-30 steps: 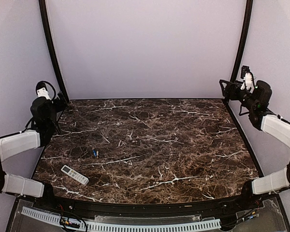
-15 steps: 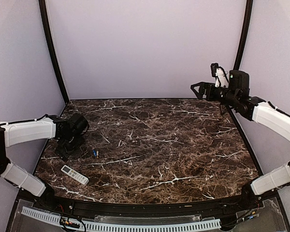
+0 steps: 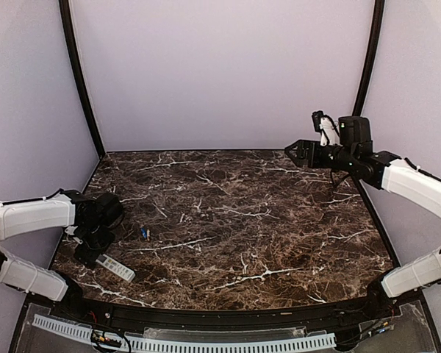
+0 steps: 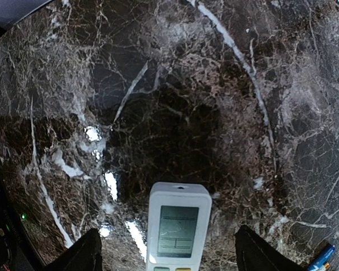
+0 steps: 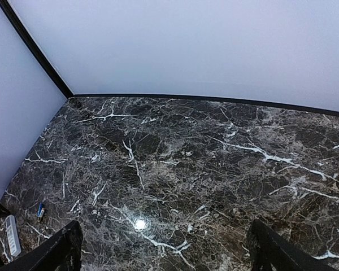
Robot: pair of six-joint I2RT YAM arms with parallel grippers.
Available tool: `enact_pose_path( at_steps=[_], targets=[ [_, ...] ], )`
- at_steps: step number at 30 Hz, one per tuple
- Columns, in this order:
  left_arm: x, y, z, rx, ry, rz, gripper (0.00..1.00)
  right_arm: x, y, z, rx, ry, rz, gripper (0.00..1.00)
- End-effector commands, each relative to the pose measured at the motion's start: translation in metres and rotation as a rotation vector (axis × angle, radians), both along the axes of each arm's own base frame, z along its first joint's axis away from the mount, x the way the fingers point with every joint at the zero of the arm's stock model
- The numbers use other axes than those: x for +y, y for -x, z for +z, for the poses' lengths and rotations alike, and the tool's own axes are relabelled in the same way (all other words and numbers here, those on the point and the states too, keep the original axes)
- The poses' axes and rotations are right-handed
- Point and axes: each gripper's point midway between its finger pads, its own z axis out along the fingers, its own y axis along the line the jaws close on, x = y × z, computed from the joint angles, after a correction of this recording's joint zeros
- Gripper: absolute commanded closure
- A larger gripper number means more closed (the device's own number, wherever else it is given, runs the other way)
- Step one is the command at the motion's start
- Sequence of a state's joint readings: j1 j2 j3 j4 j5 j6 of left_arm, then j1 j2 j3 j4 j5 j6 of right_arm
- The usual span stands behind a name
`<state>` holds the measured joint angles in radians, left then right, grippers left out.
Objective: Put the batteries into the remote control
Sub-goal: Pick up the remote control from the center of the board.
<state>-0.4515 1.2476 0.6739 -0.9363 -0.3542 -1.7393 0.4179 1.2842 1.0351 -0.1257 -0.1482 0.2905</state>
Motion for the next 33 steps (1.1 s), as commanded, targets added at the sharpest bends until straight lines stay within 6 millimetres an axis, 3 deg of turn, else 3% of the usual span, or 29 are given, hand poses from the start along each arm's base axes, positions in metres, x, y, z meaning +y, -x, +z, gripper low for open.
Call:
enact_pose_path(
  at_steps=[1, 7, 12, 15, 18, 22, 26, 28, 33],
  targets=[
    [-0.005, 0.008, -0.014, 0.031, 0.058, 0.009, 0.20, -0.002, 0.007, -0.001, 0.005, 0.006, -0.016, 0.01],
    [-0.009, 0.010, -0.035, 0.078, 0.101, -0.010, 0.22, -0.006, 0.016, -0.003, 0.013, 0.012, -0.024, 0.01],
    [-0.011, 0.000, -0.038, 0.081, 0.110, -0.042, 0.34, -0.013, 0.021, -0.006, 0.011, 0.018, -0.047, 0.01],
    [-0.013, -0.007, -0.038, 0.088, 0.115, -0.072, 0.47, -0.015, 0.022, -0.005, 0.007, 0.023, -0.055, 0.01],
    [-0.015, -0.008, -0.040, 0.106, 0.120, -0.086, 0.65, -0.018, 0.023, -0.002, -0.001, 0.033, -0.064, 0.01],
    [-0.016, -0.010, -0.039, 0.095, 0.126, -0.094, 0.78, -0.021, 0.025, 0.002, -0.014, 0.045, -0.071, 0.01],
    [-0.020, -0.027, -0.024, 0.006, 0.133, -0.167, 0.90, -0.022, 0.026, 0.008, -0.025, 0.048, -0.066, 0.01],
    [-0.027, -0.048, -0.008, -0.094, 0.145, -0.239, 0.95, -0.019, 0.026, 0.014, -0.033, 0.046, -0.054, 0.01],
    [-0.050, -0.087, 0.052, -0.323, 0.087, -0.431, 1.00, 0.001, 0.034, 0.038, -0.055, 0.022, 0.079, 0.01]
  ],
)
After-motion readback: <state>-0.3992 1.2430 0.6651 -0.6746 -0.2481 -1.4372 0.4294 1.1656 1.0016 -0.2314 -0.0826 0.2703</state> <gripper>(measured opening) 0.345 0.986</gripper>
